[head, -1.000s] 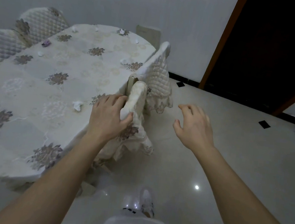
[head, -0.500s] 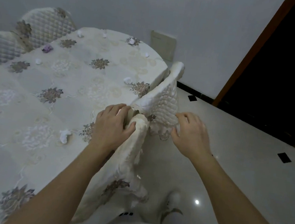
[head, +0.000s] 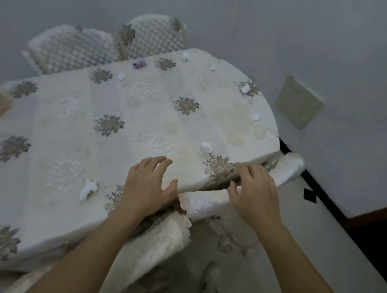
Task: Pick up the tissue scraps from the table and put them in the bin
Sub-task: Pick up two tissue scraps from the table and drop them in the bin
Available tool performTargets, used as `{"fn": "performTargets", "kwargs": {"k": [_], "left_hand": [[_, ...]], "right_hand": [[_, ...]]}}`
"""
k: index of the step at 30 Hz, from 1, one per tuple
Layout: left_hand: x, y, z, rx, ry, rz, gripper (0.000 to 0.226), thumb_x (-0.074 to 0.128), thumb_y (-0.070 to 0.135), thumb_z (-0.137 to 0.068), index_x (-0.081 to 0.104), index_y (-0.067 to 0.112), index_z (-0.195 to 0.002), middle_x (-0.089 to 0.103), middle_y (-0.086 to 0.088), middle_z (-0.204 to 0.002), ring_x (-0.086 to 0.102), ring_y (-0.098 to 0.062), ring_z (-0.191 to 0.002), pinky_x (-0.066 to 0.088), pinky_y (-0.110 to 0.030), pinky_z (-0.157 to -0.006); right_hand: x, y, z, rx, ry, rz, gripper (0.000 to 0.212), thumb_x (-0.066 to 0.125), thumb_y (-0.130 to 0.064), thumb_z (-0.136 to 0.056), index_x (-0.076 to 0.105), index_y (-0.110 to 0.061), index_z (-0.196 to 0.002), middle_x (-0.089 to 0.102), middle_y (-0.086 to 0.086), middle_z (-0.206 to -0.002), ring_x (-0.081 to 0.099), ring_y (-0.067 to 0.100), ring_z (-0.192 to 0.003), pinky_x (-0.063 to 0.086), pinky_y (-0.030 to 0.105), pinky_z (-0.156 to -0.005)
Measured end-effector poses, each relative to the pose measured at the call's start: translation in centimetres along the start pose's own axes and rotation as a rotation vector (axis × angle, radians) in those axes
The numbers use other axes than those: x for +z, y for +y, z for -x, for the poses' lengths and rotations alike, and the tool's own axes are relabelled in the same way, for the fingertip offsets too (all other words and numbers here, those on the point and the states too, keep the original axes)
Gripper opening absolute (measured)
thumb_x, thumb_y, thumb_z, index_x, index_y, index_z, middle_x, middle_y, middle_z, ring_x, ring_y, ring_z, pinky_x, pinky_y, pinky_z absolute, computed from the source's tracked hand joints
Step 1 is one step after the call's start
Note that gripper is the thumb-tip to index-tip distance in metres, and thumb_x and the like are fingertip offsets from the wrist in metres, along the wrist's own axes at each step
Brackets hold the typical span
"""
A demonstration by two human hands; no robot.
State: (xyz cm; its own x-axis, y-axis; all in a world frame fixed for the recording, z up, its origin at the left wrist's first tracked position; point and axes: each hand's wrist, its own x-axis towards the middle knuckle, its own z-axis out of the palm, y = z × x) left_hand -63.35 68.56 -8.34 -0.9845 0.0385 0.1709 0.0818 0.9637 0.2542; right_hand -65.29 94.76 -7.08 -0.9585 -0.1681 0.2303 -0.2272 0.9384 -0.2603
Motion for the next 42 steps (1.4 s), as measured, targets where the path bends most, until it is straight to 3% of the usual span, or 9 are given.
{"fn": "performTargets", "kwargs": {"k": [9,16,22,30,36,42], "left_hand": [[0.7,-2.7,2.6,-0.436,-0.012,0.030,0.043,0.059,0.035,-0.091,0.060,0.017,-0.129,0.061,-0.001,-0.134,0.053,-0.024,-0.122,0.047,-0.043,-0.097],[2.2,-7.3,6.4,-0.722,-0.015,0.121,0.039,0.056,0.038,-0.095,0.057,0.020,-0.130,0.059,0.000,-0.132,0.053,-0.025,-0.118,0.047,-0.043,-0.095],[3.2,-12.3,6.7,-0.921,0.020,0.201,0.043,0.059,0.027,-0.094,0.052,0.014,-0.134,0.051,-0.008,-0.138,0.048,-0.030,-0.122,0.046,-0.045,-0.098],[5.5,-19.1,3.6,-0.983,-0.047,0.187,0.054,0.059,0.030,-0.096,0.043,0.018,-0.146,0.037,-0.015,-0.149,0.040,-0.038,-0.128,0.046,-0.051,-0.096],[6.9,-20.6,2.3,-0.956,-0.104,0.219,0.052,0.064,0.024,-0.093,0.050,0.017,-0.142,0.049,-0.018,-0.128,0.056,-0.036,-0.103,0.049,-0.044,-0.081],[7.7,-20.3,2.4,-0.937,-0.027,0.261,0.028,0.062,0.020,-0.094,0.066,0.015,-0.122,0.060,-0.011,-0.114,0.061,-0.031,-0.097,0.043,-0.033,-0.076]], "right_hand": [[5.1,0.4,-7.5,-0.251,-0.186,-0.128,0.042,0.066,-0.018,-0.085,0.061,-0.008,-0.125,0.062,0.014,-0.118,0.057,0.032,-0.108,0.051,0.044,-0.084],[10.3,-1.6,-9.9,-0.248,-0.302,-0.188,0.043,0.069,-0.013,-0.083,0.062,-0.004,-0.124,0.064,0.018,-0.117,0.059,0.037,-0.097,0.053,0.047,-0.081],[13.5,-2.9,-11.8,-0.171,-0.381,-0.122,0.044,0.066,-0.023,-0.088,0.059,-0.012,-0.130,0.059,0.013,-0.128,0.054,0.032,-0.113,0.052,0.049,-0.089],[15.7,-3.0,-14.6,-0.065,-0.436,-0.093,0.045,0.067,-0.019,-0.088,0.058,-0.008,-0.130,0.055,0.018,-0.132,0.045,0.037,-0.124,0.046,0.051,-0.100],[17.3,-2.0,-15.8,-0.045,-0.404,-0.108,0.046,0.072,-0.013,-0.083,0.061,-0.004,-0.127,0.057,0.023,-0.128,0.048,0.042,-0.118,0.047,0.053,-0.096],[18.0,-0.8,-17.1,-0.074,-0.407,-0.118,0.046,0.072,-0.008,-0.082,0.061,-0.001,-0.126,0.058,0.025,-0.125,0.050,0.043,-0.115,0.048,0.054,-0.093]]}}
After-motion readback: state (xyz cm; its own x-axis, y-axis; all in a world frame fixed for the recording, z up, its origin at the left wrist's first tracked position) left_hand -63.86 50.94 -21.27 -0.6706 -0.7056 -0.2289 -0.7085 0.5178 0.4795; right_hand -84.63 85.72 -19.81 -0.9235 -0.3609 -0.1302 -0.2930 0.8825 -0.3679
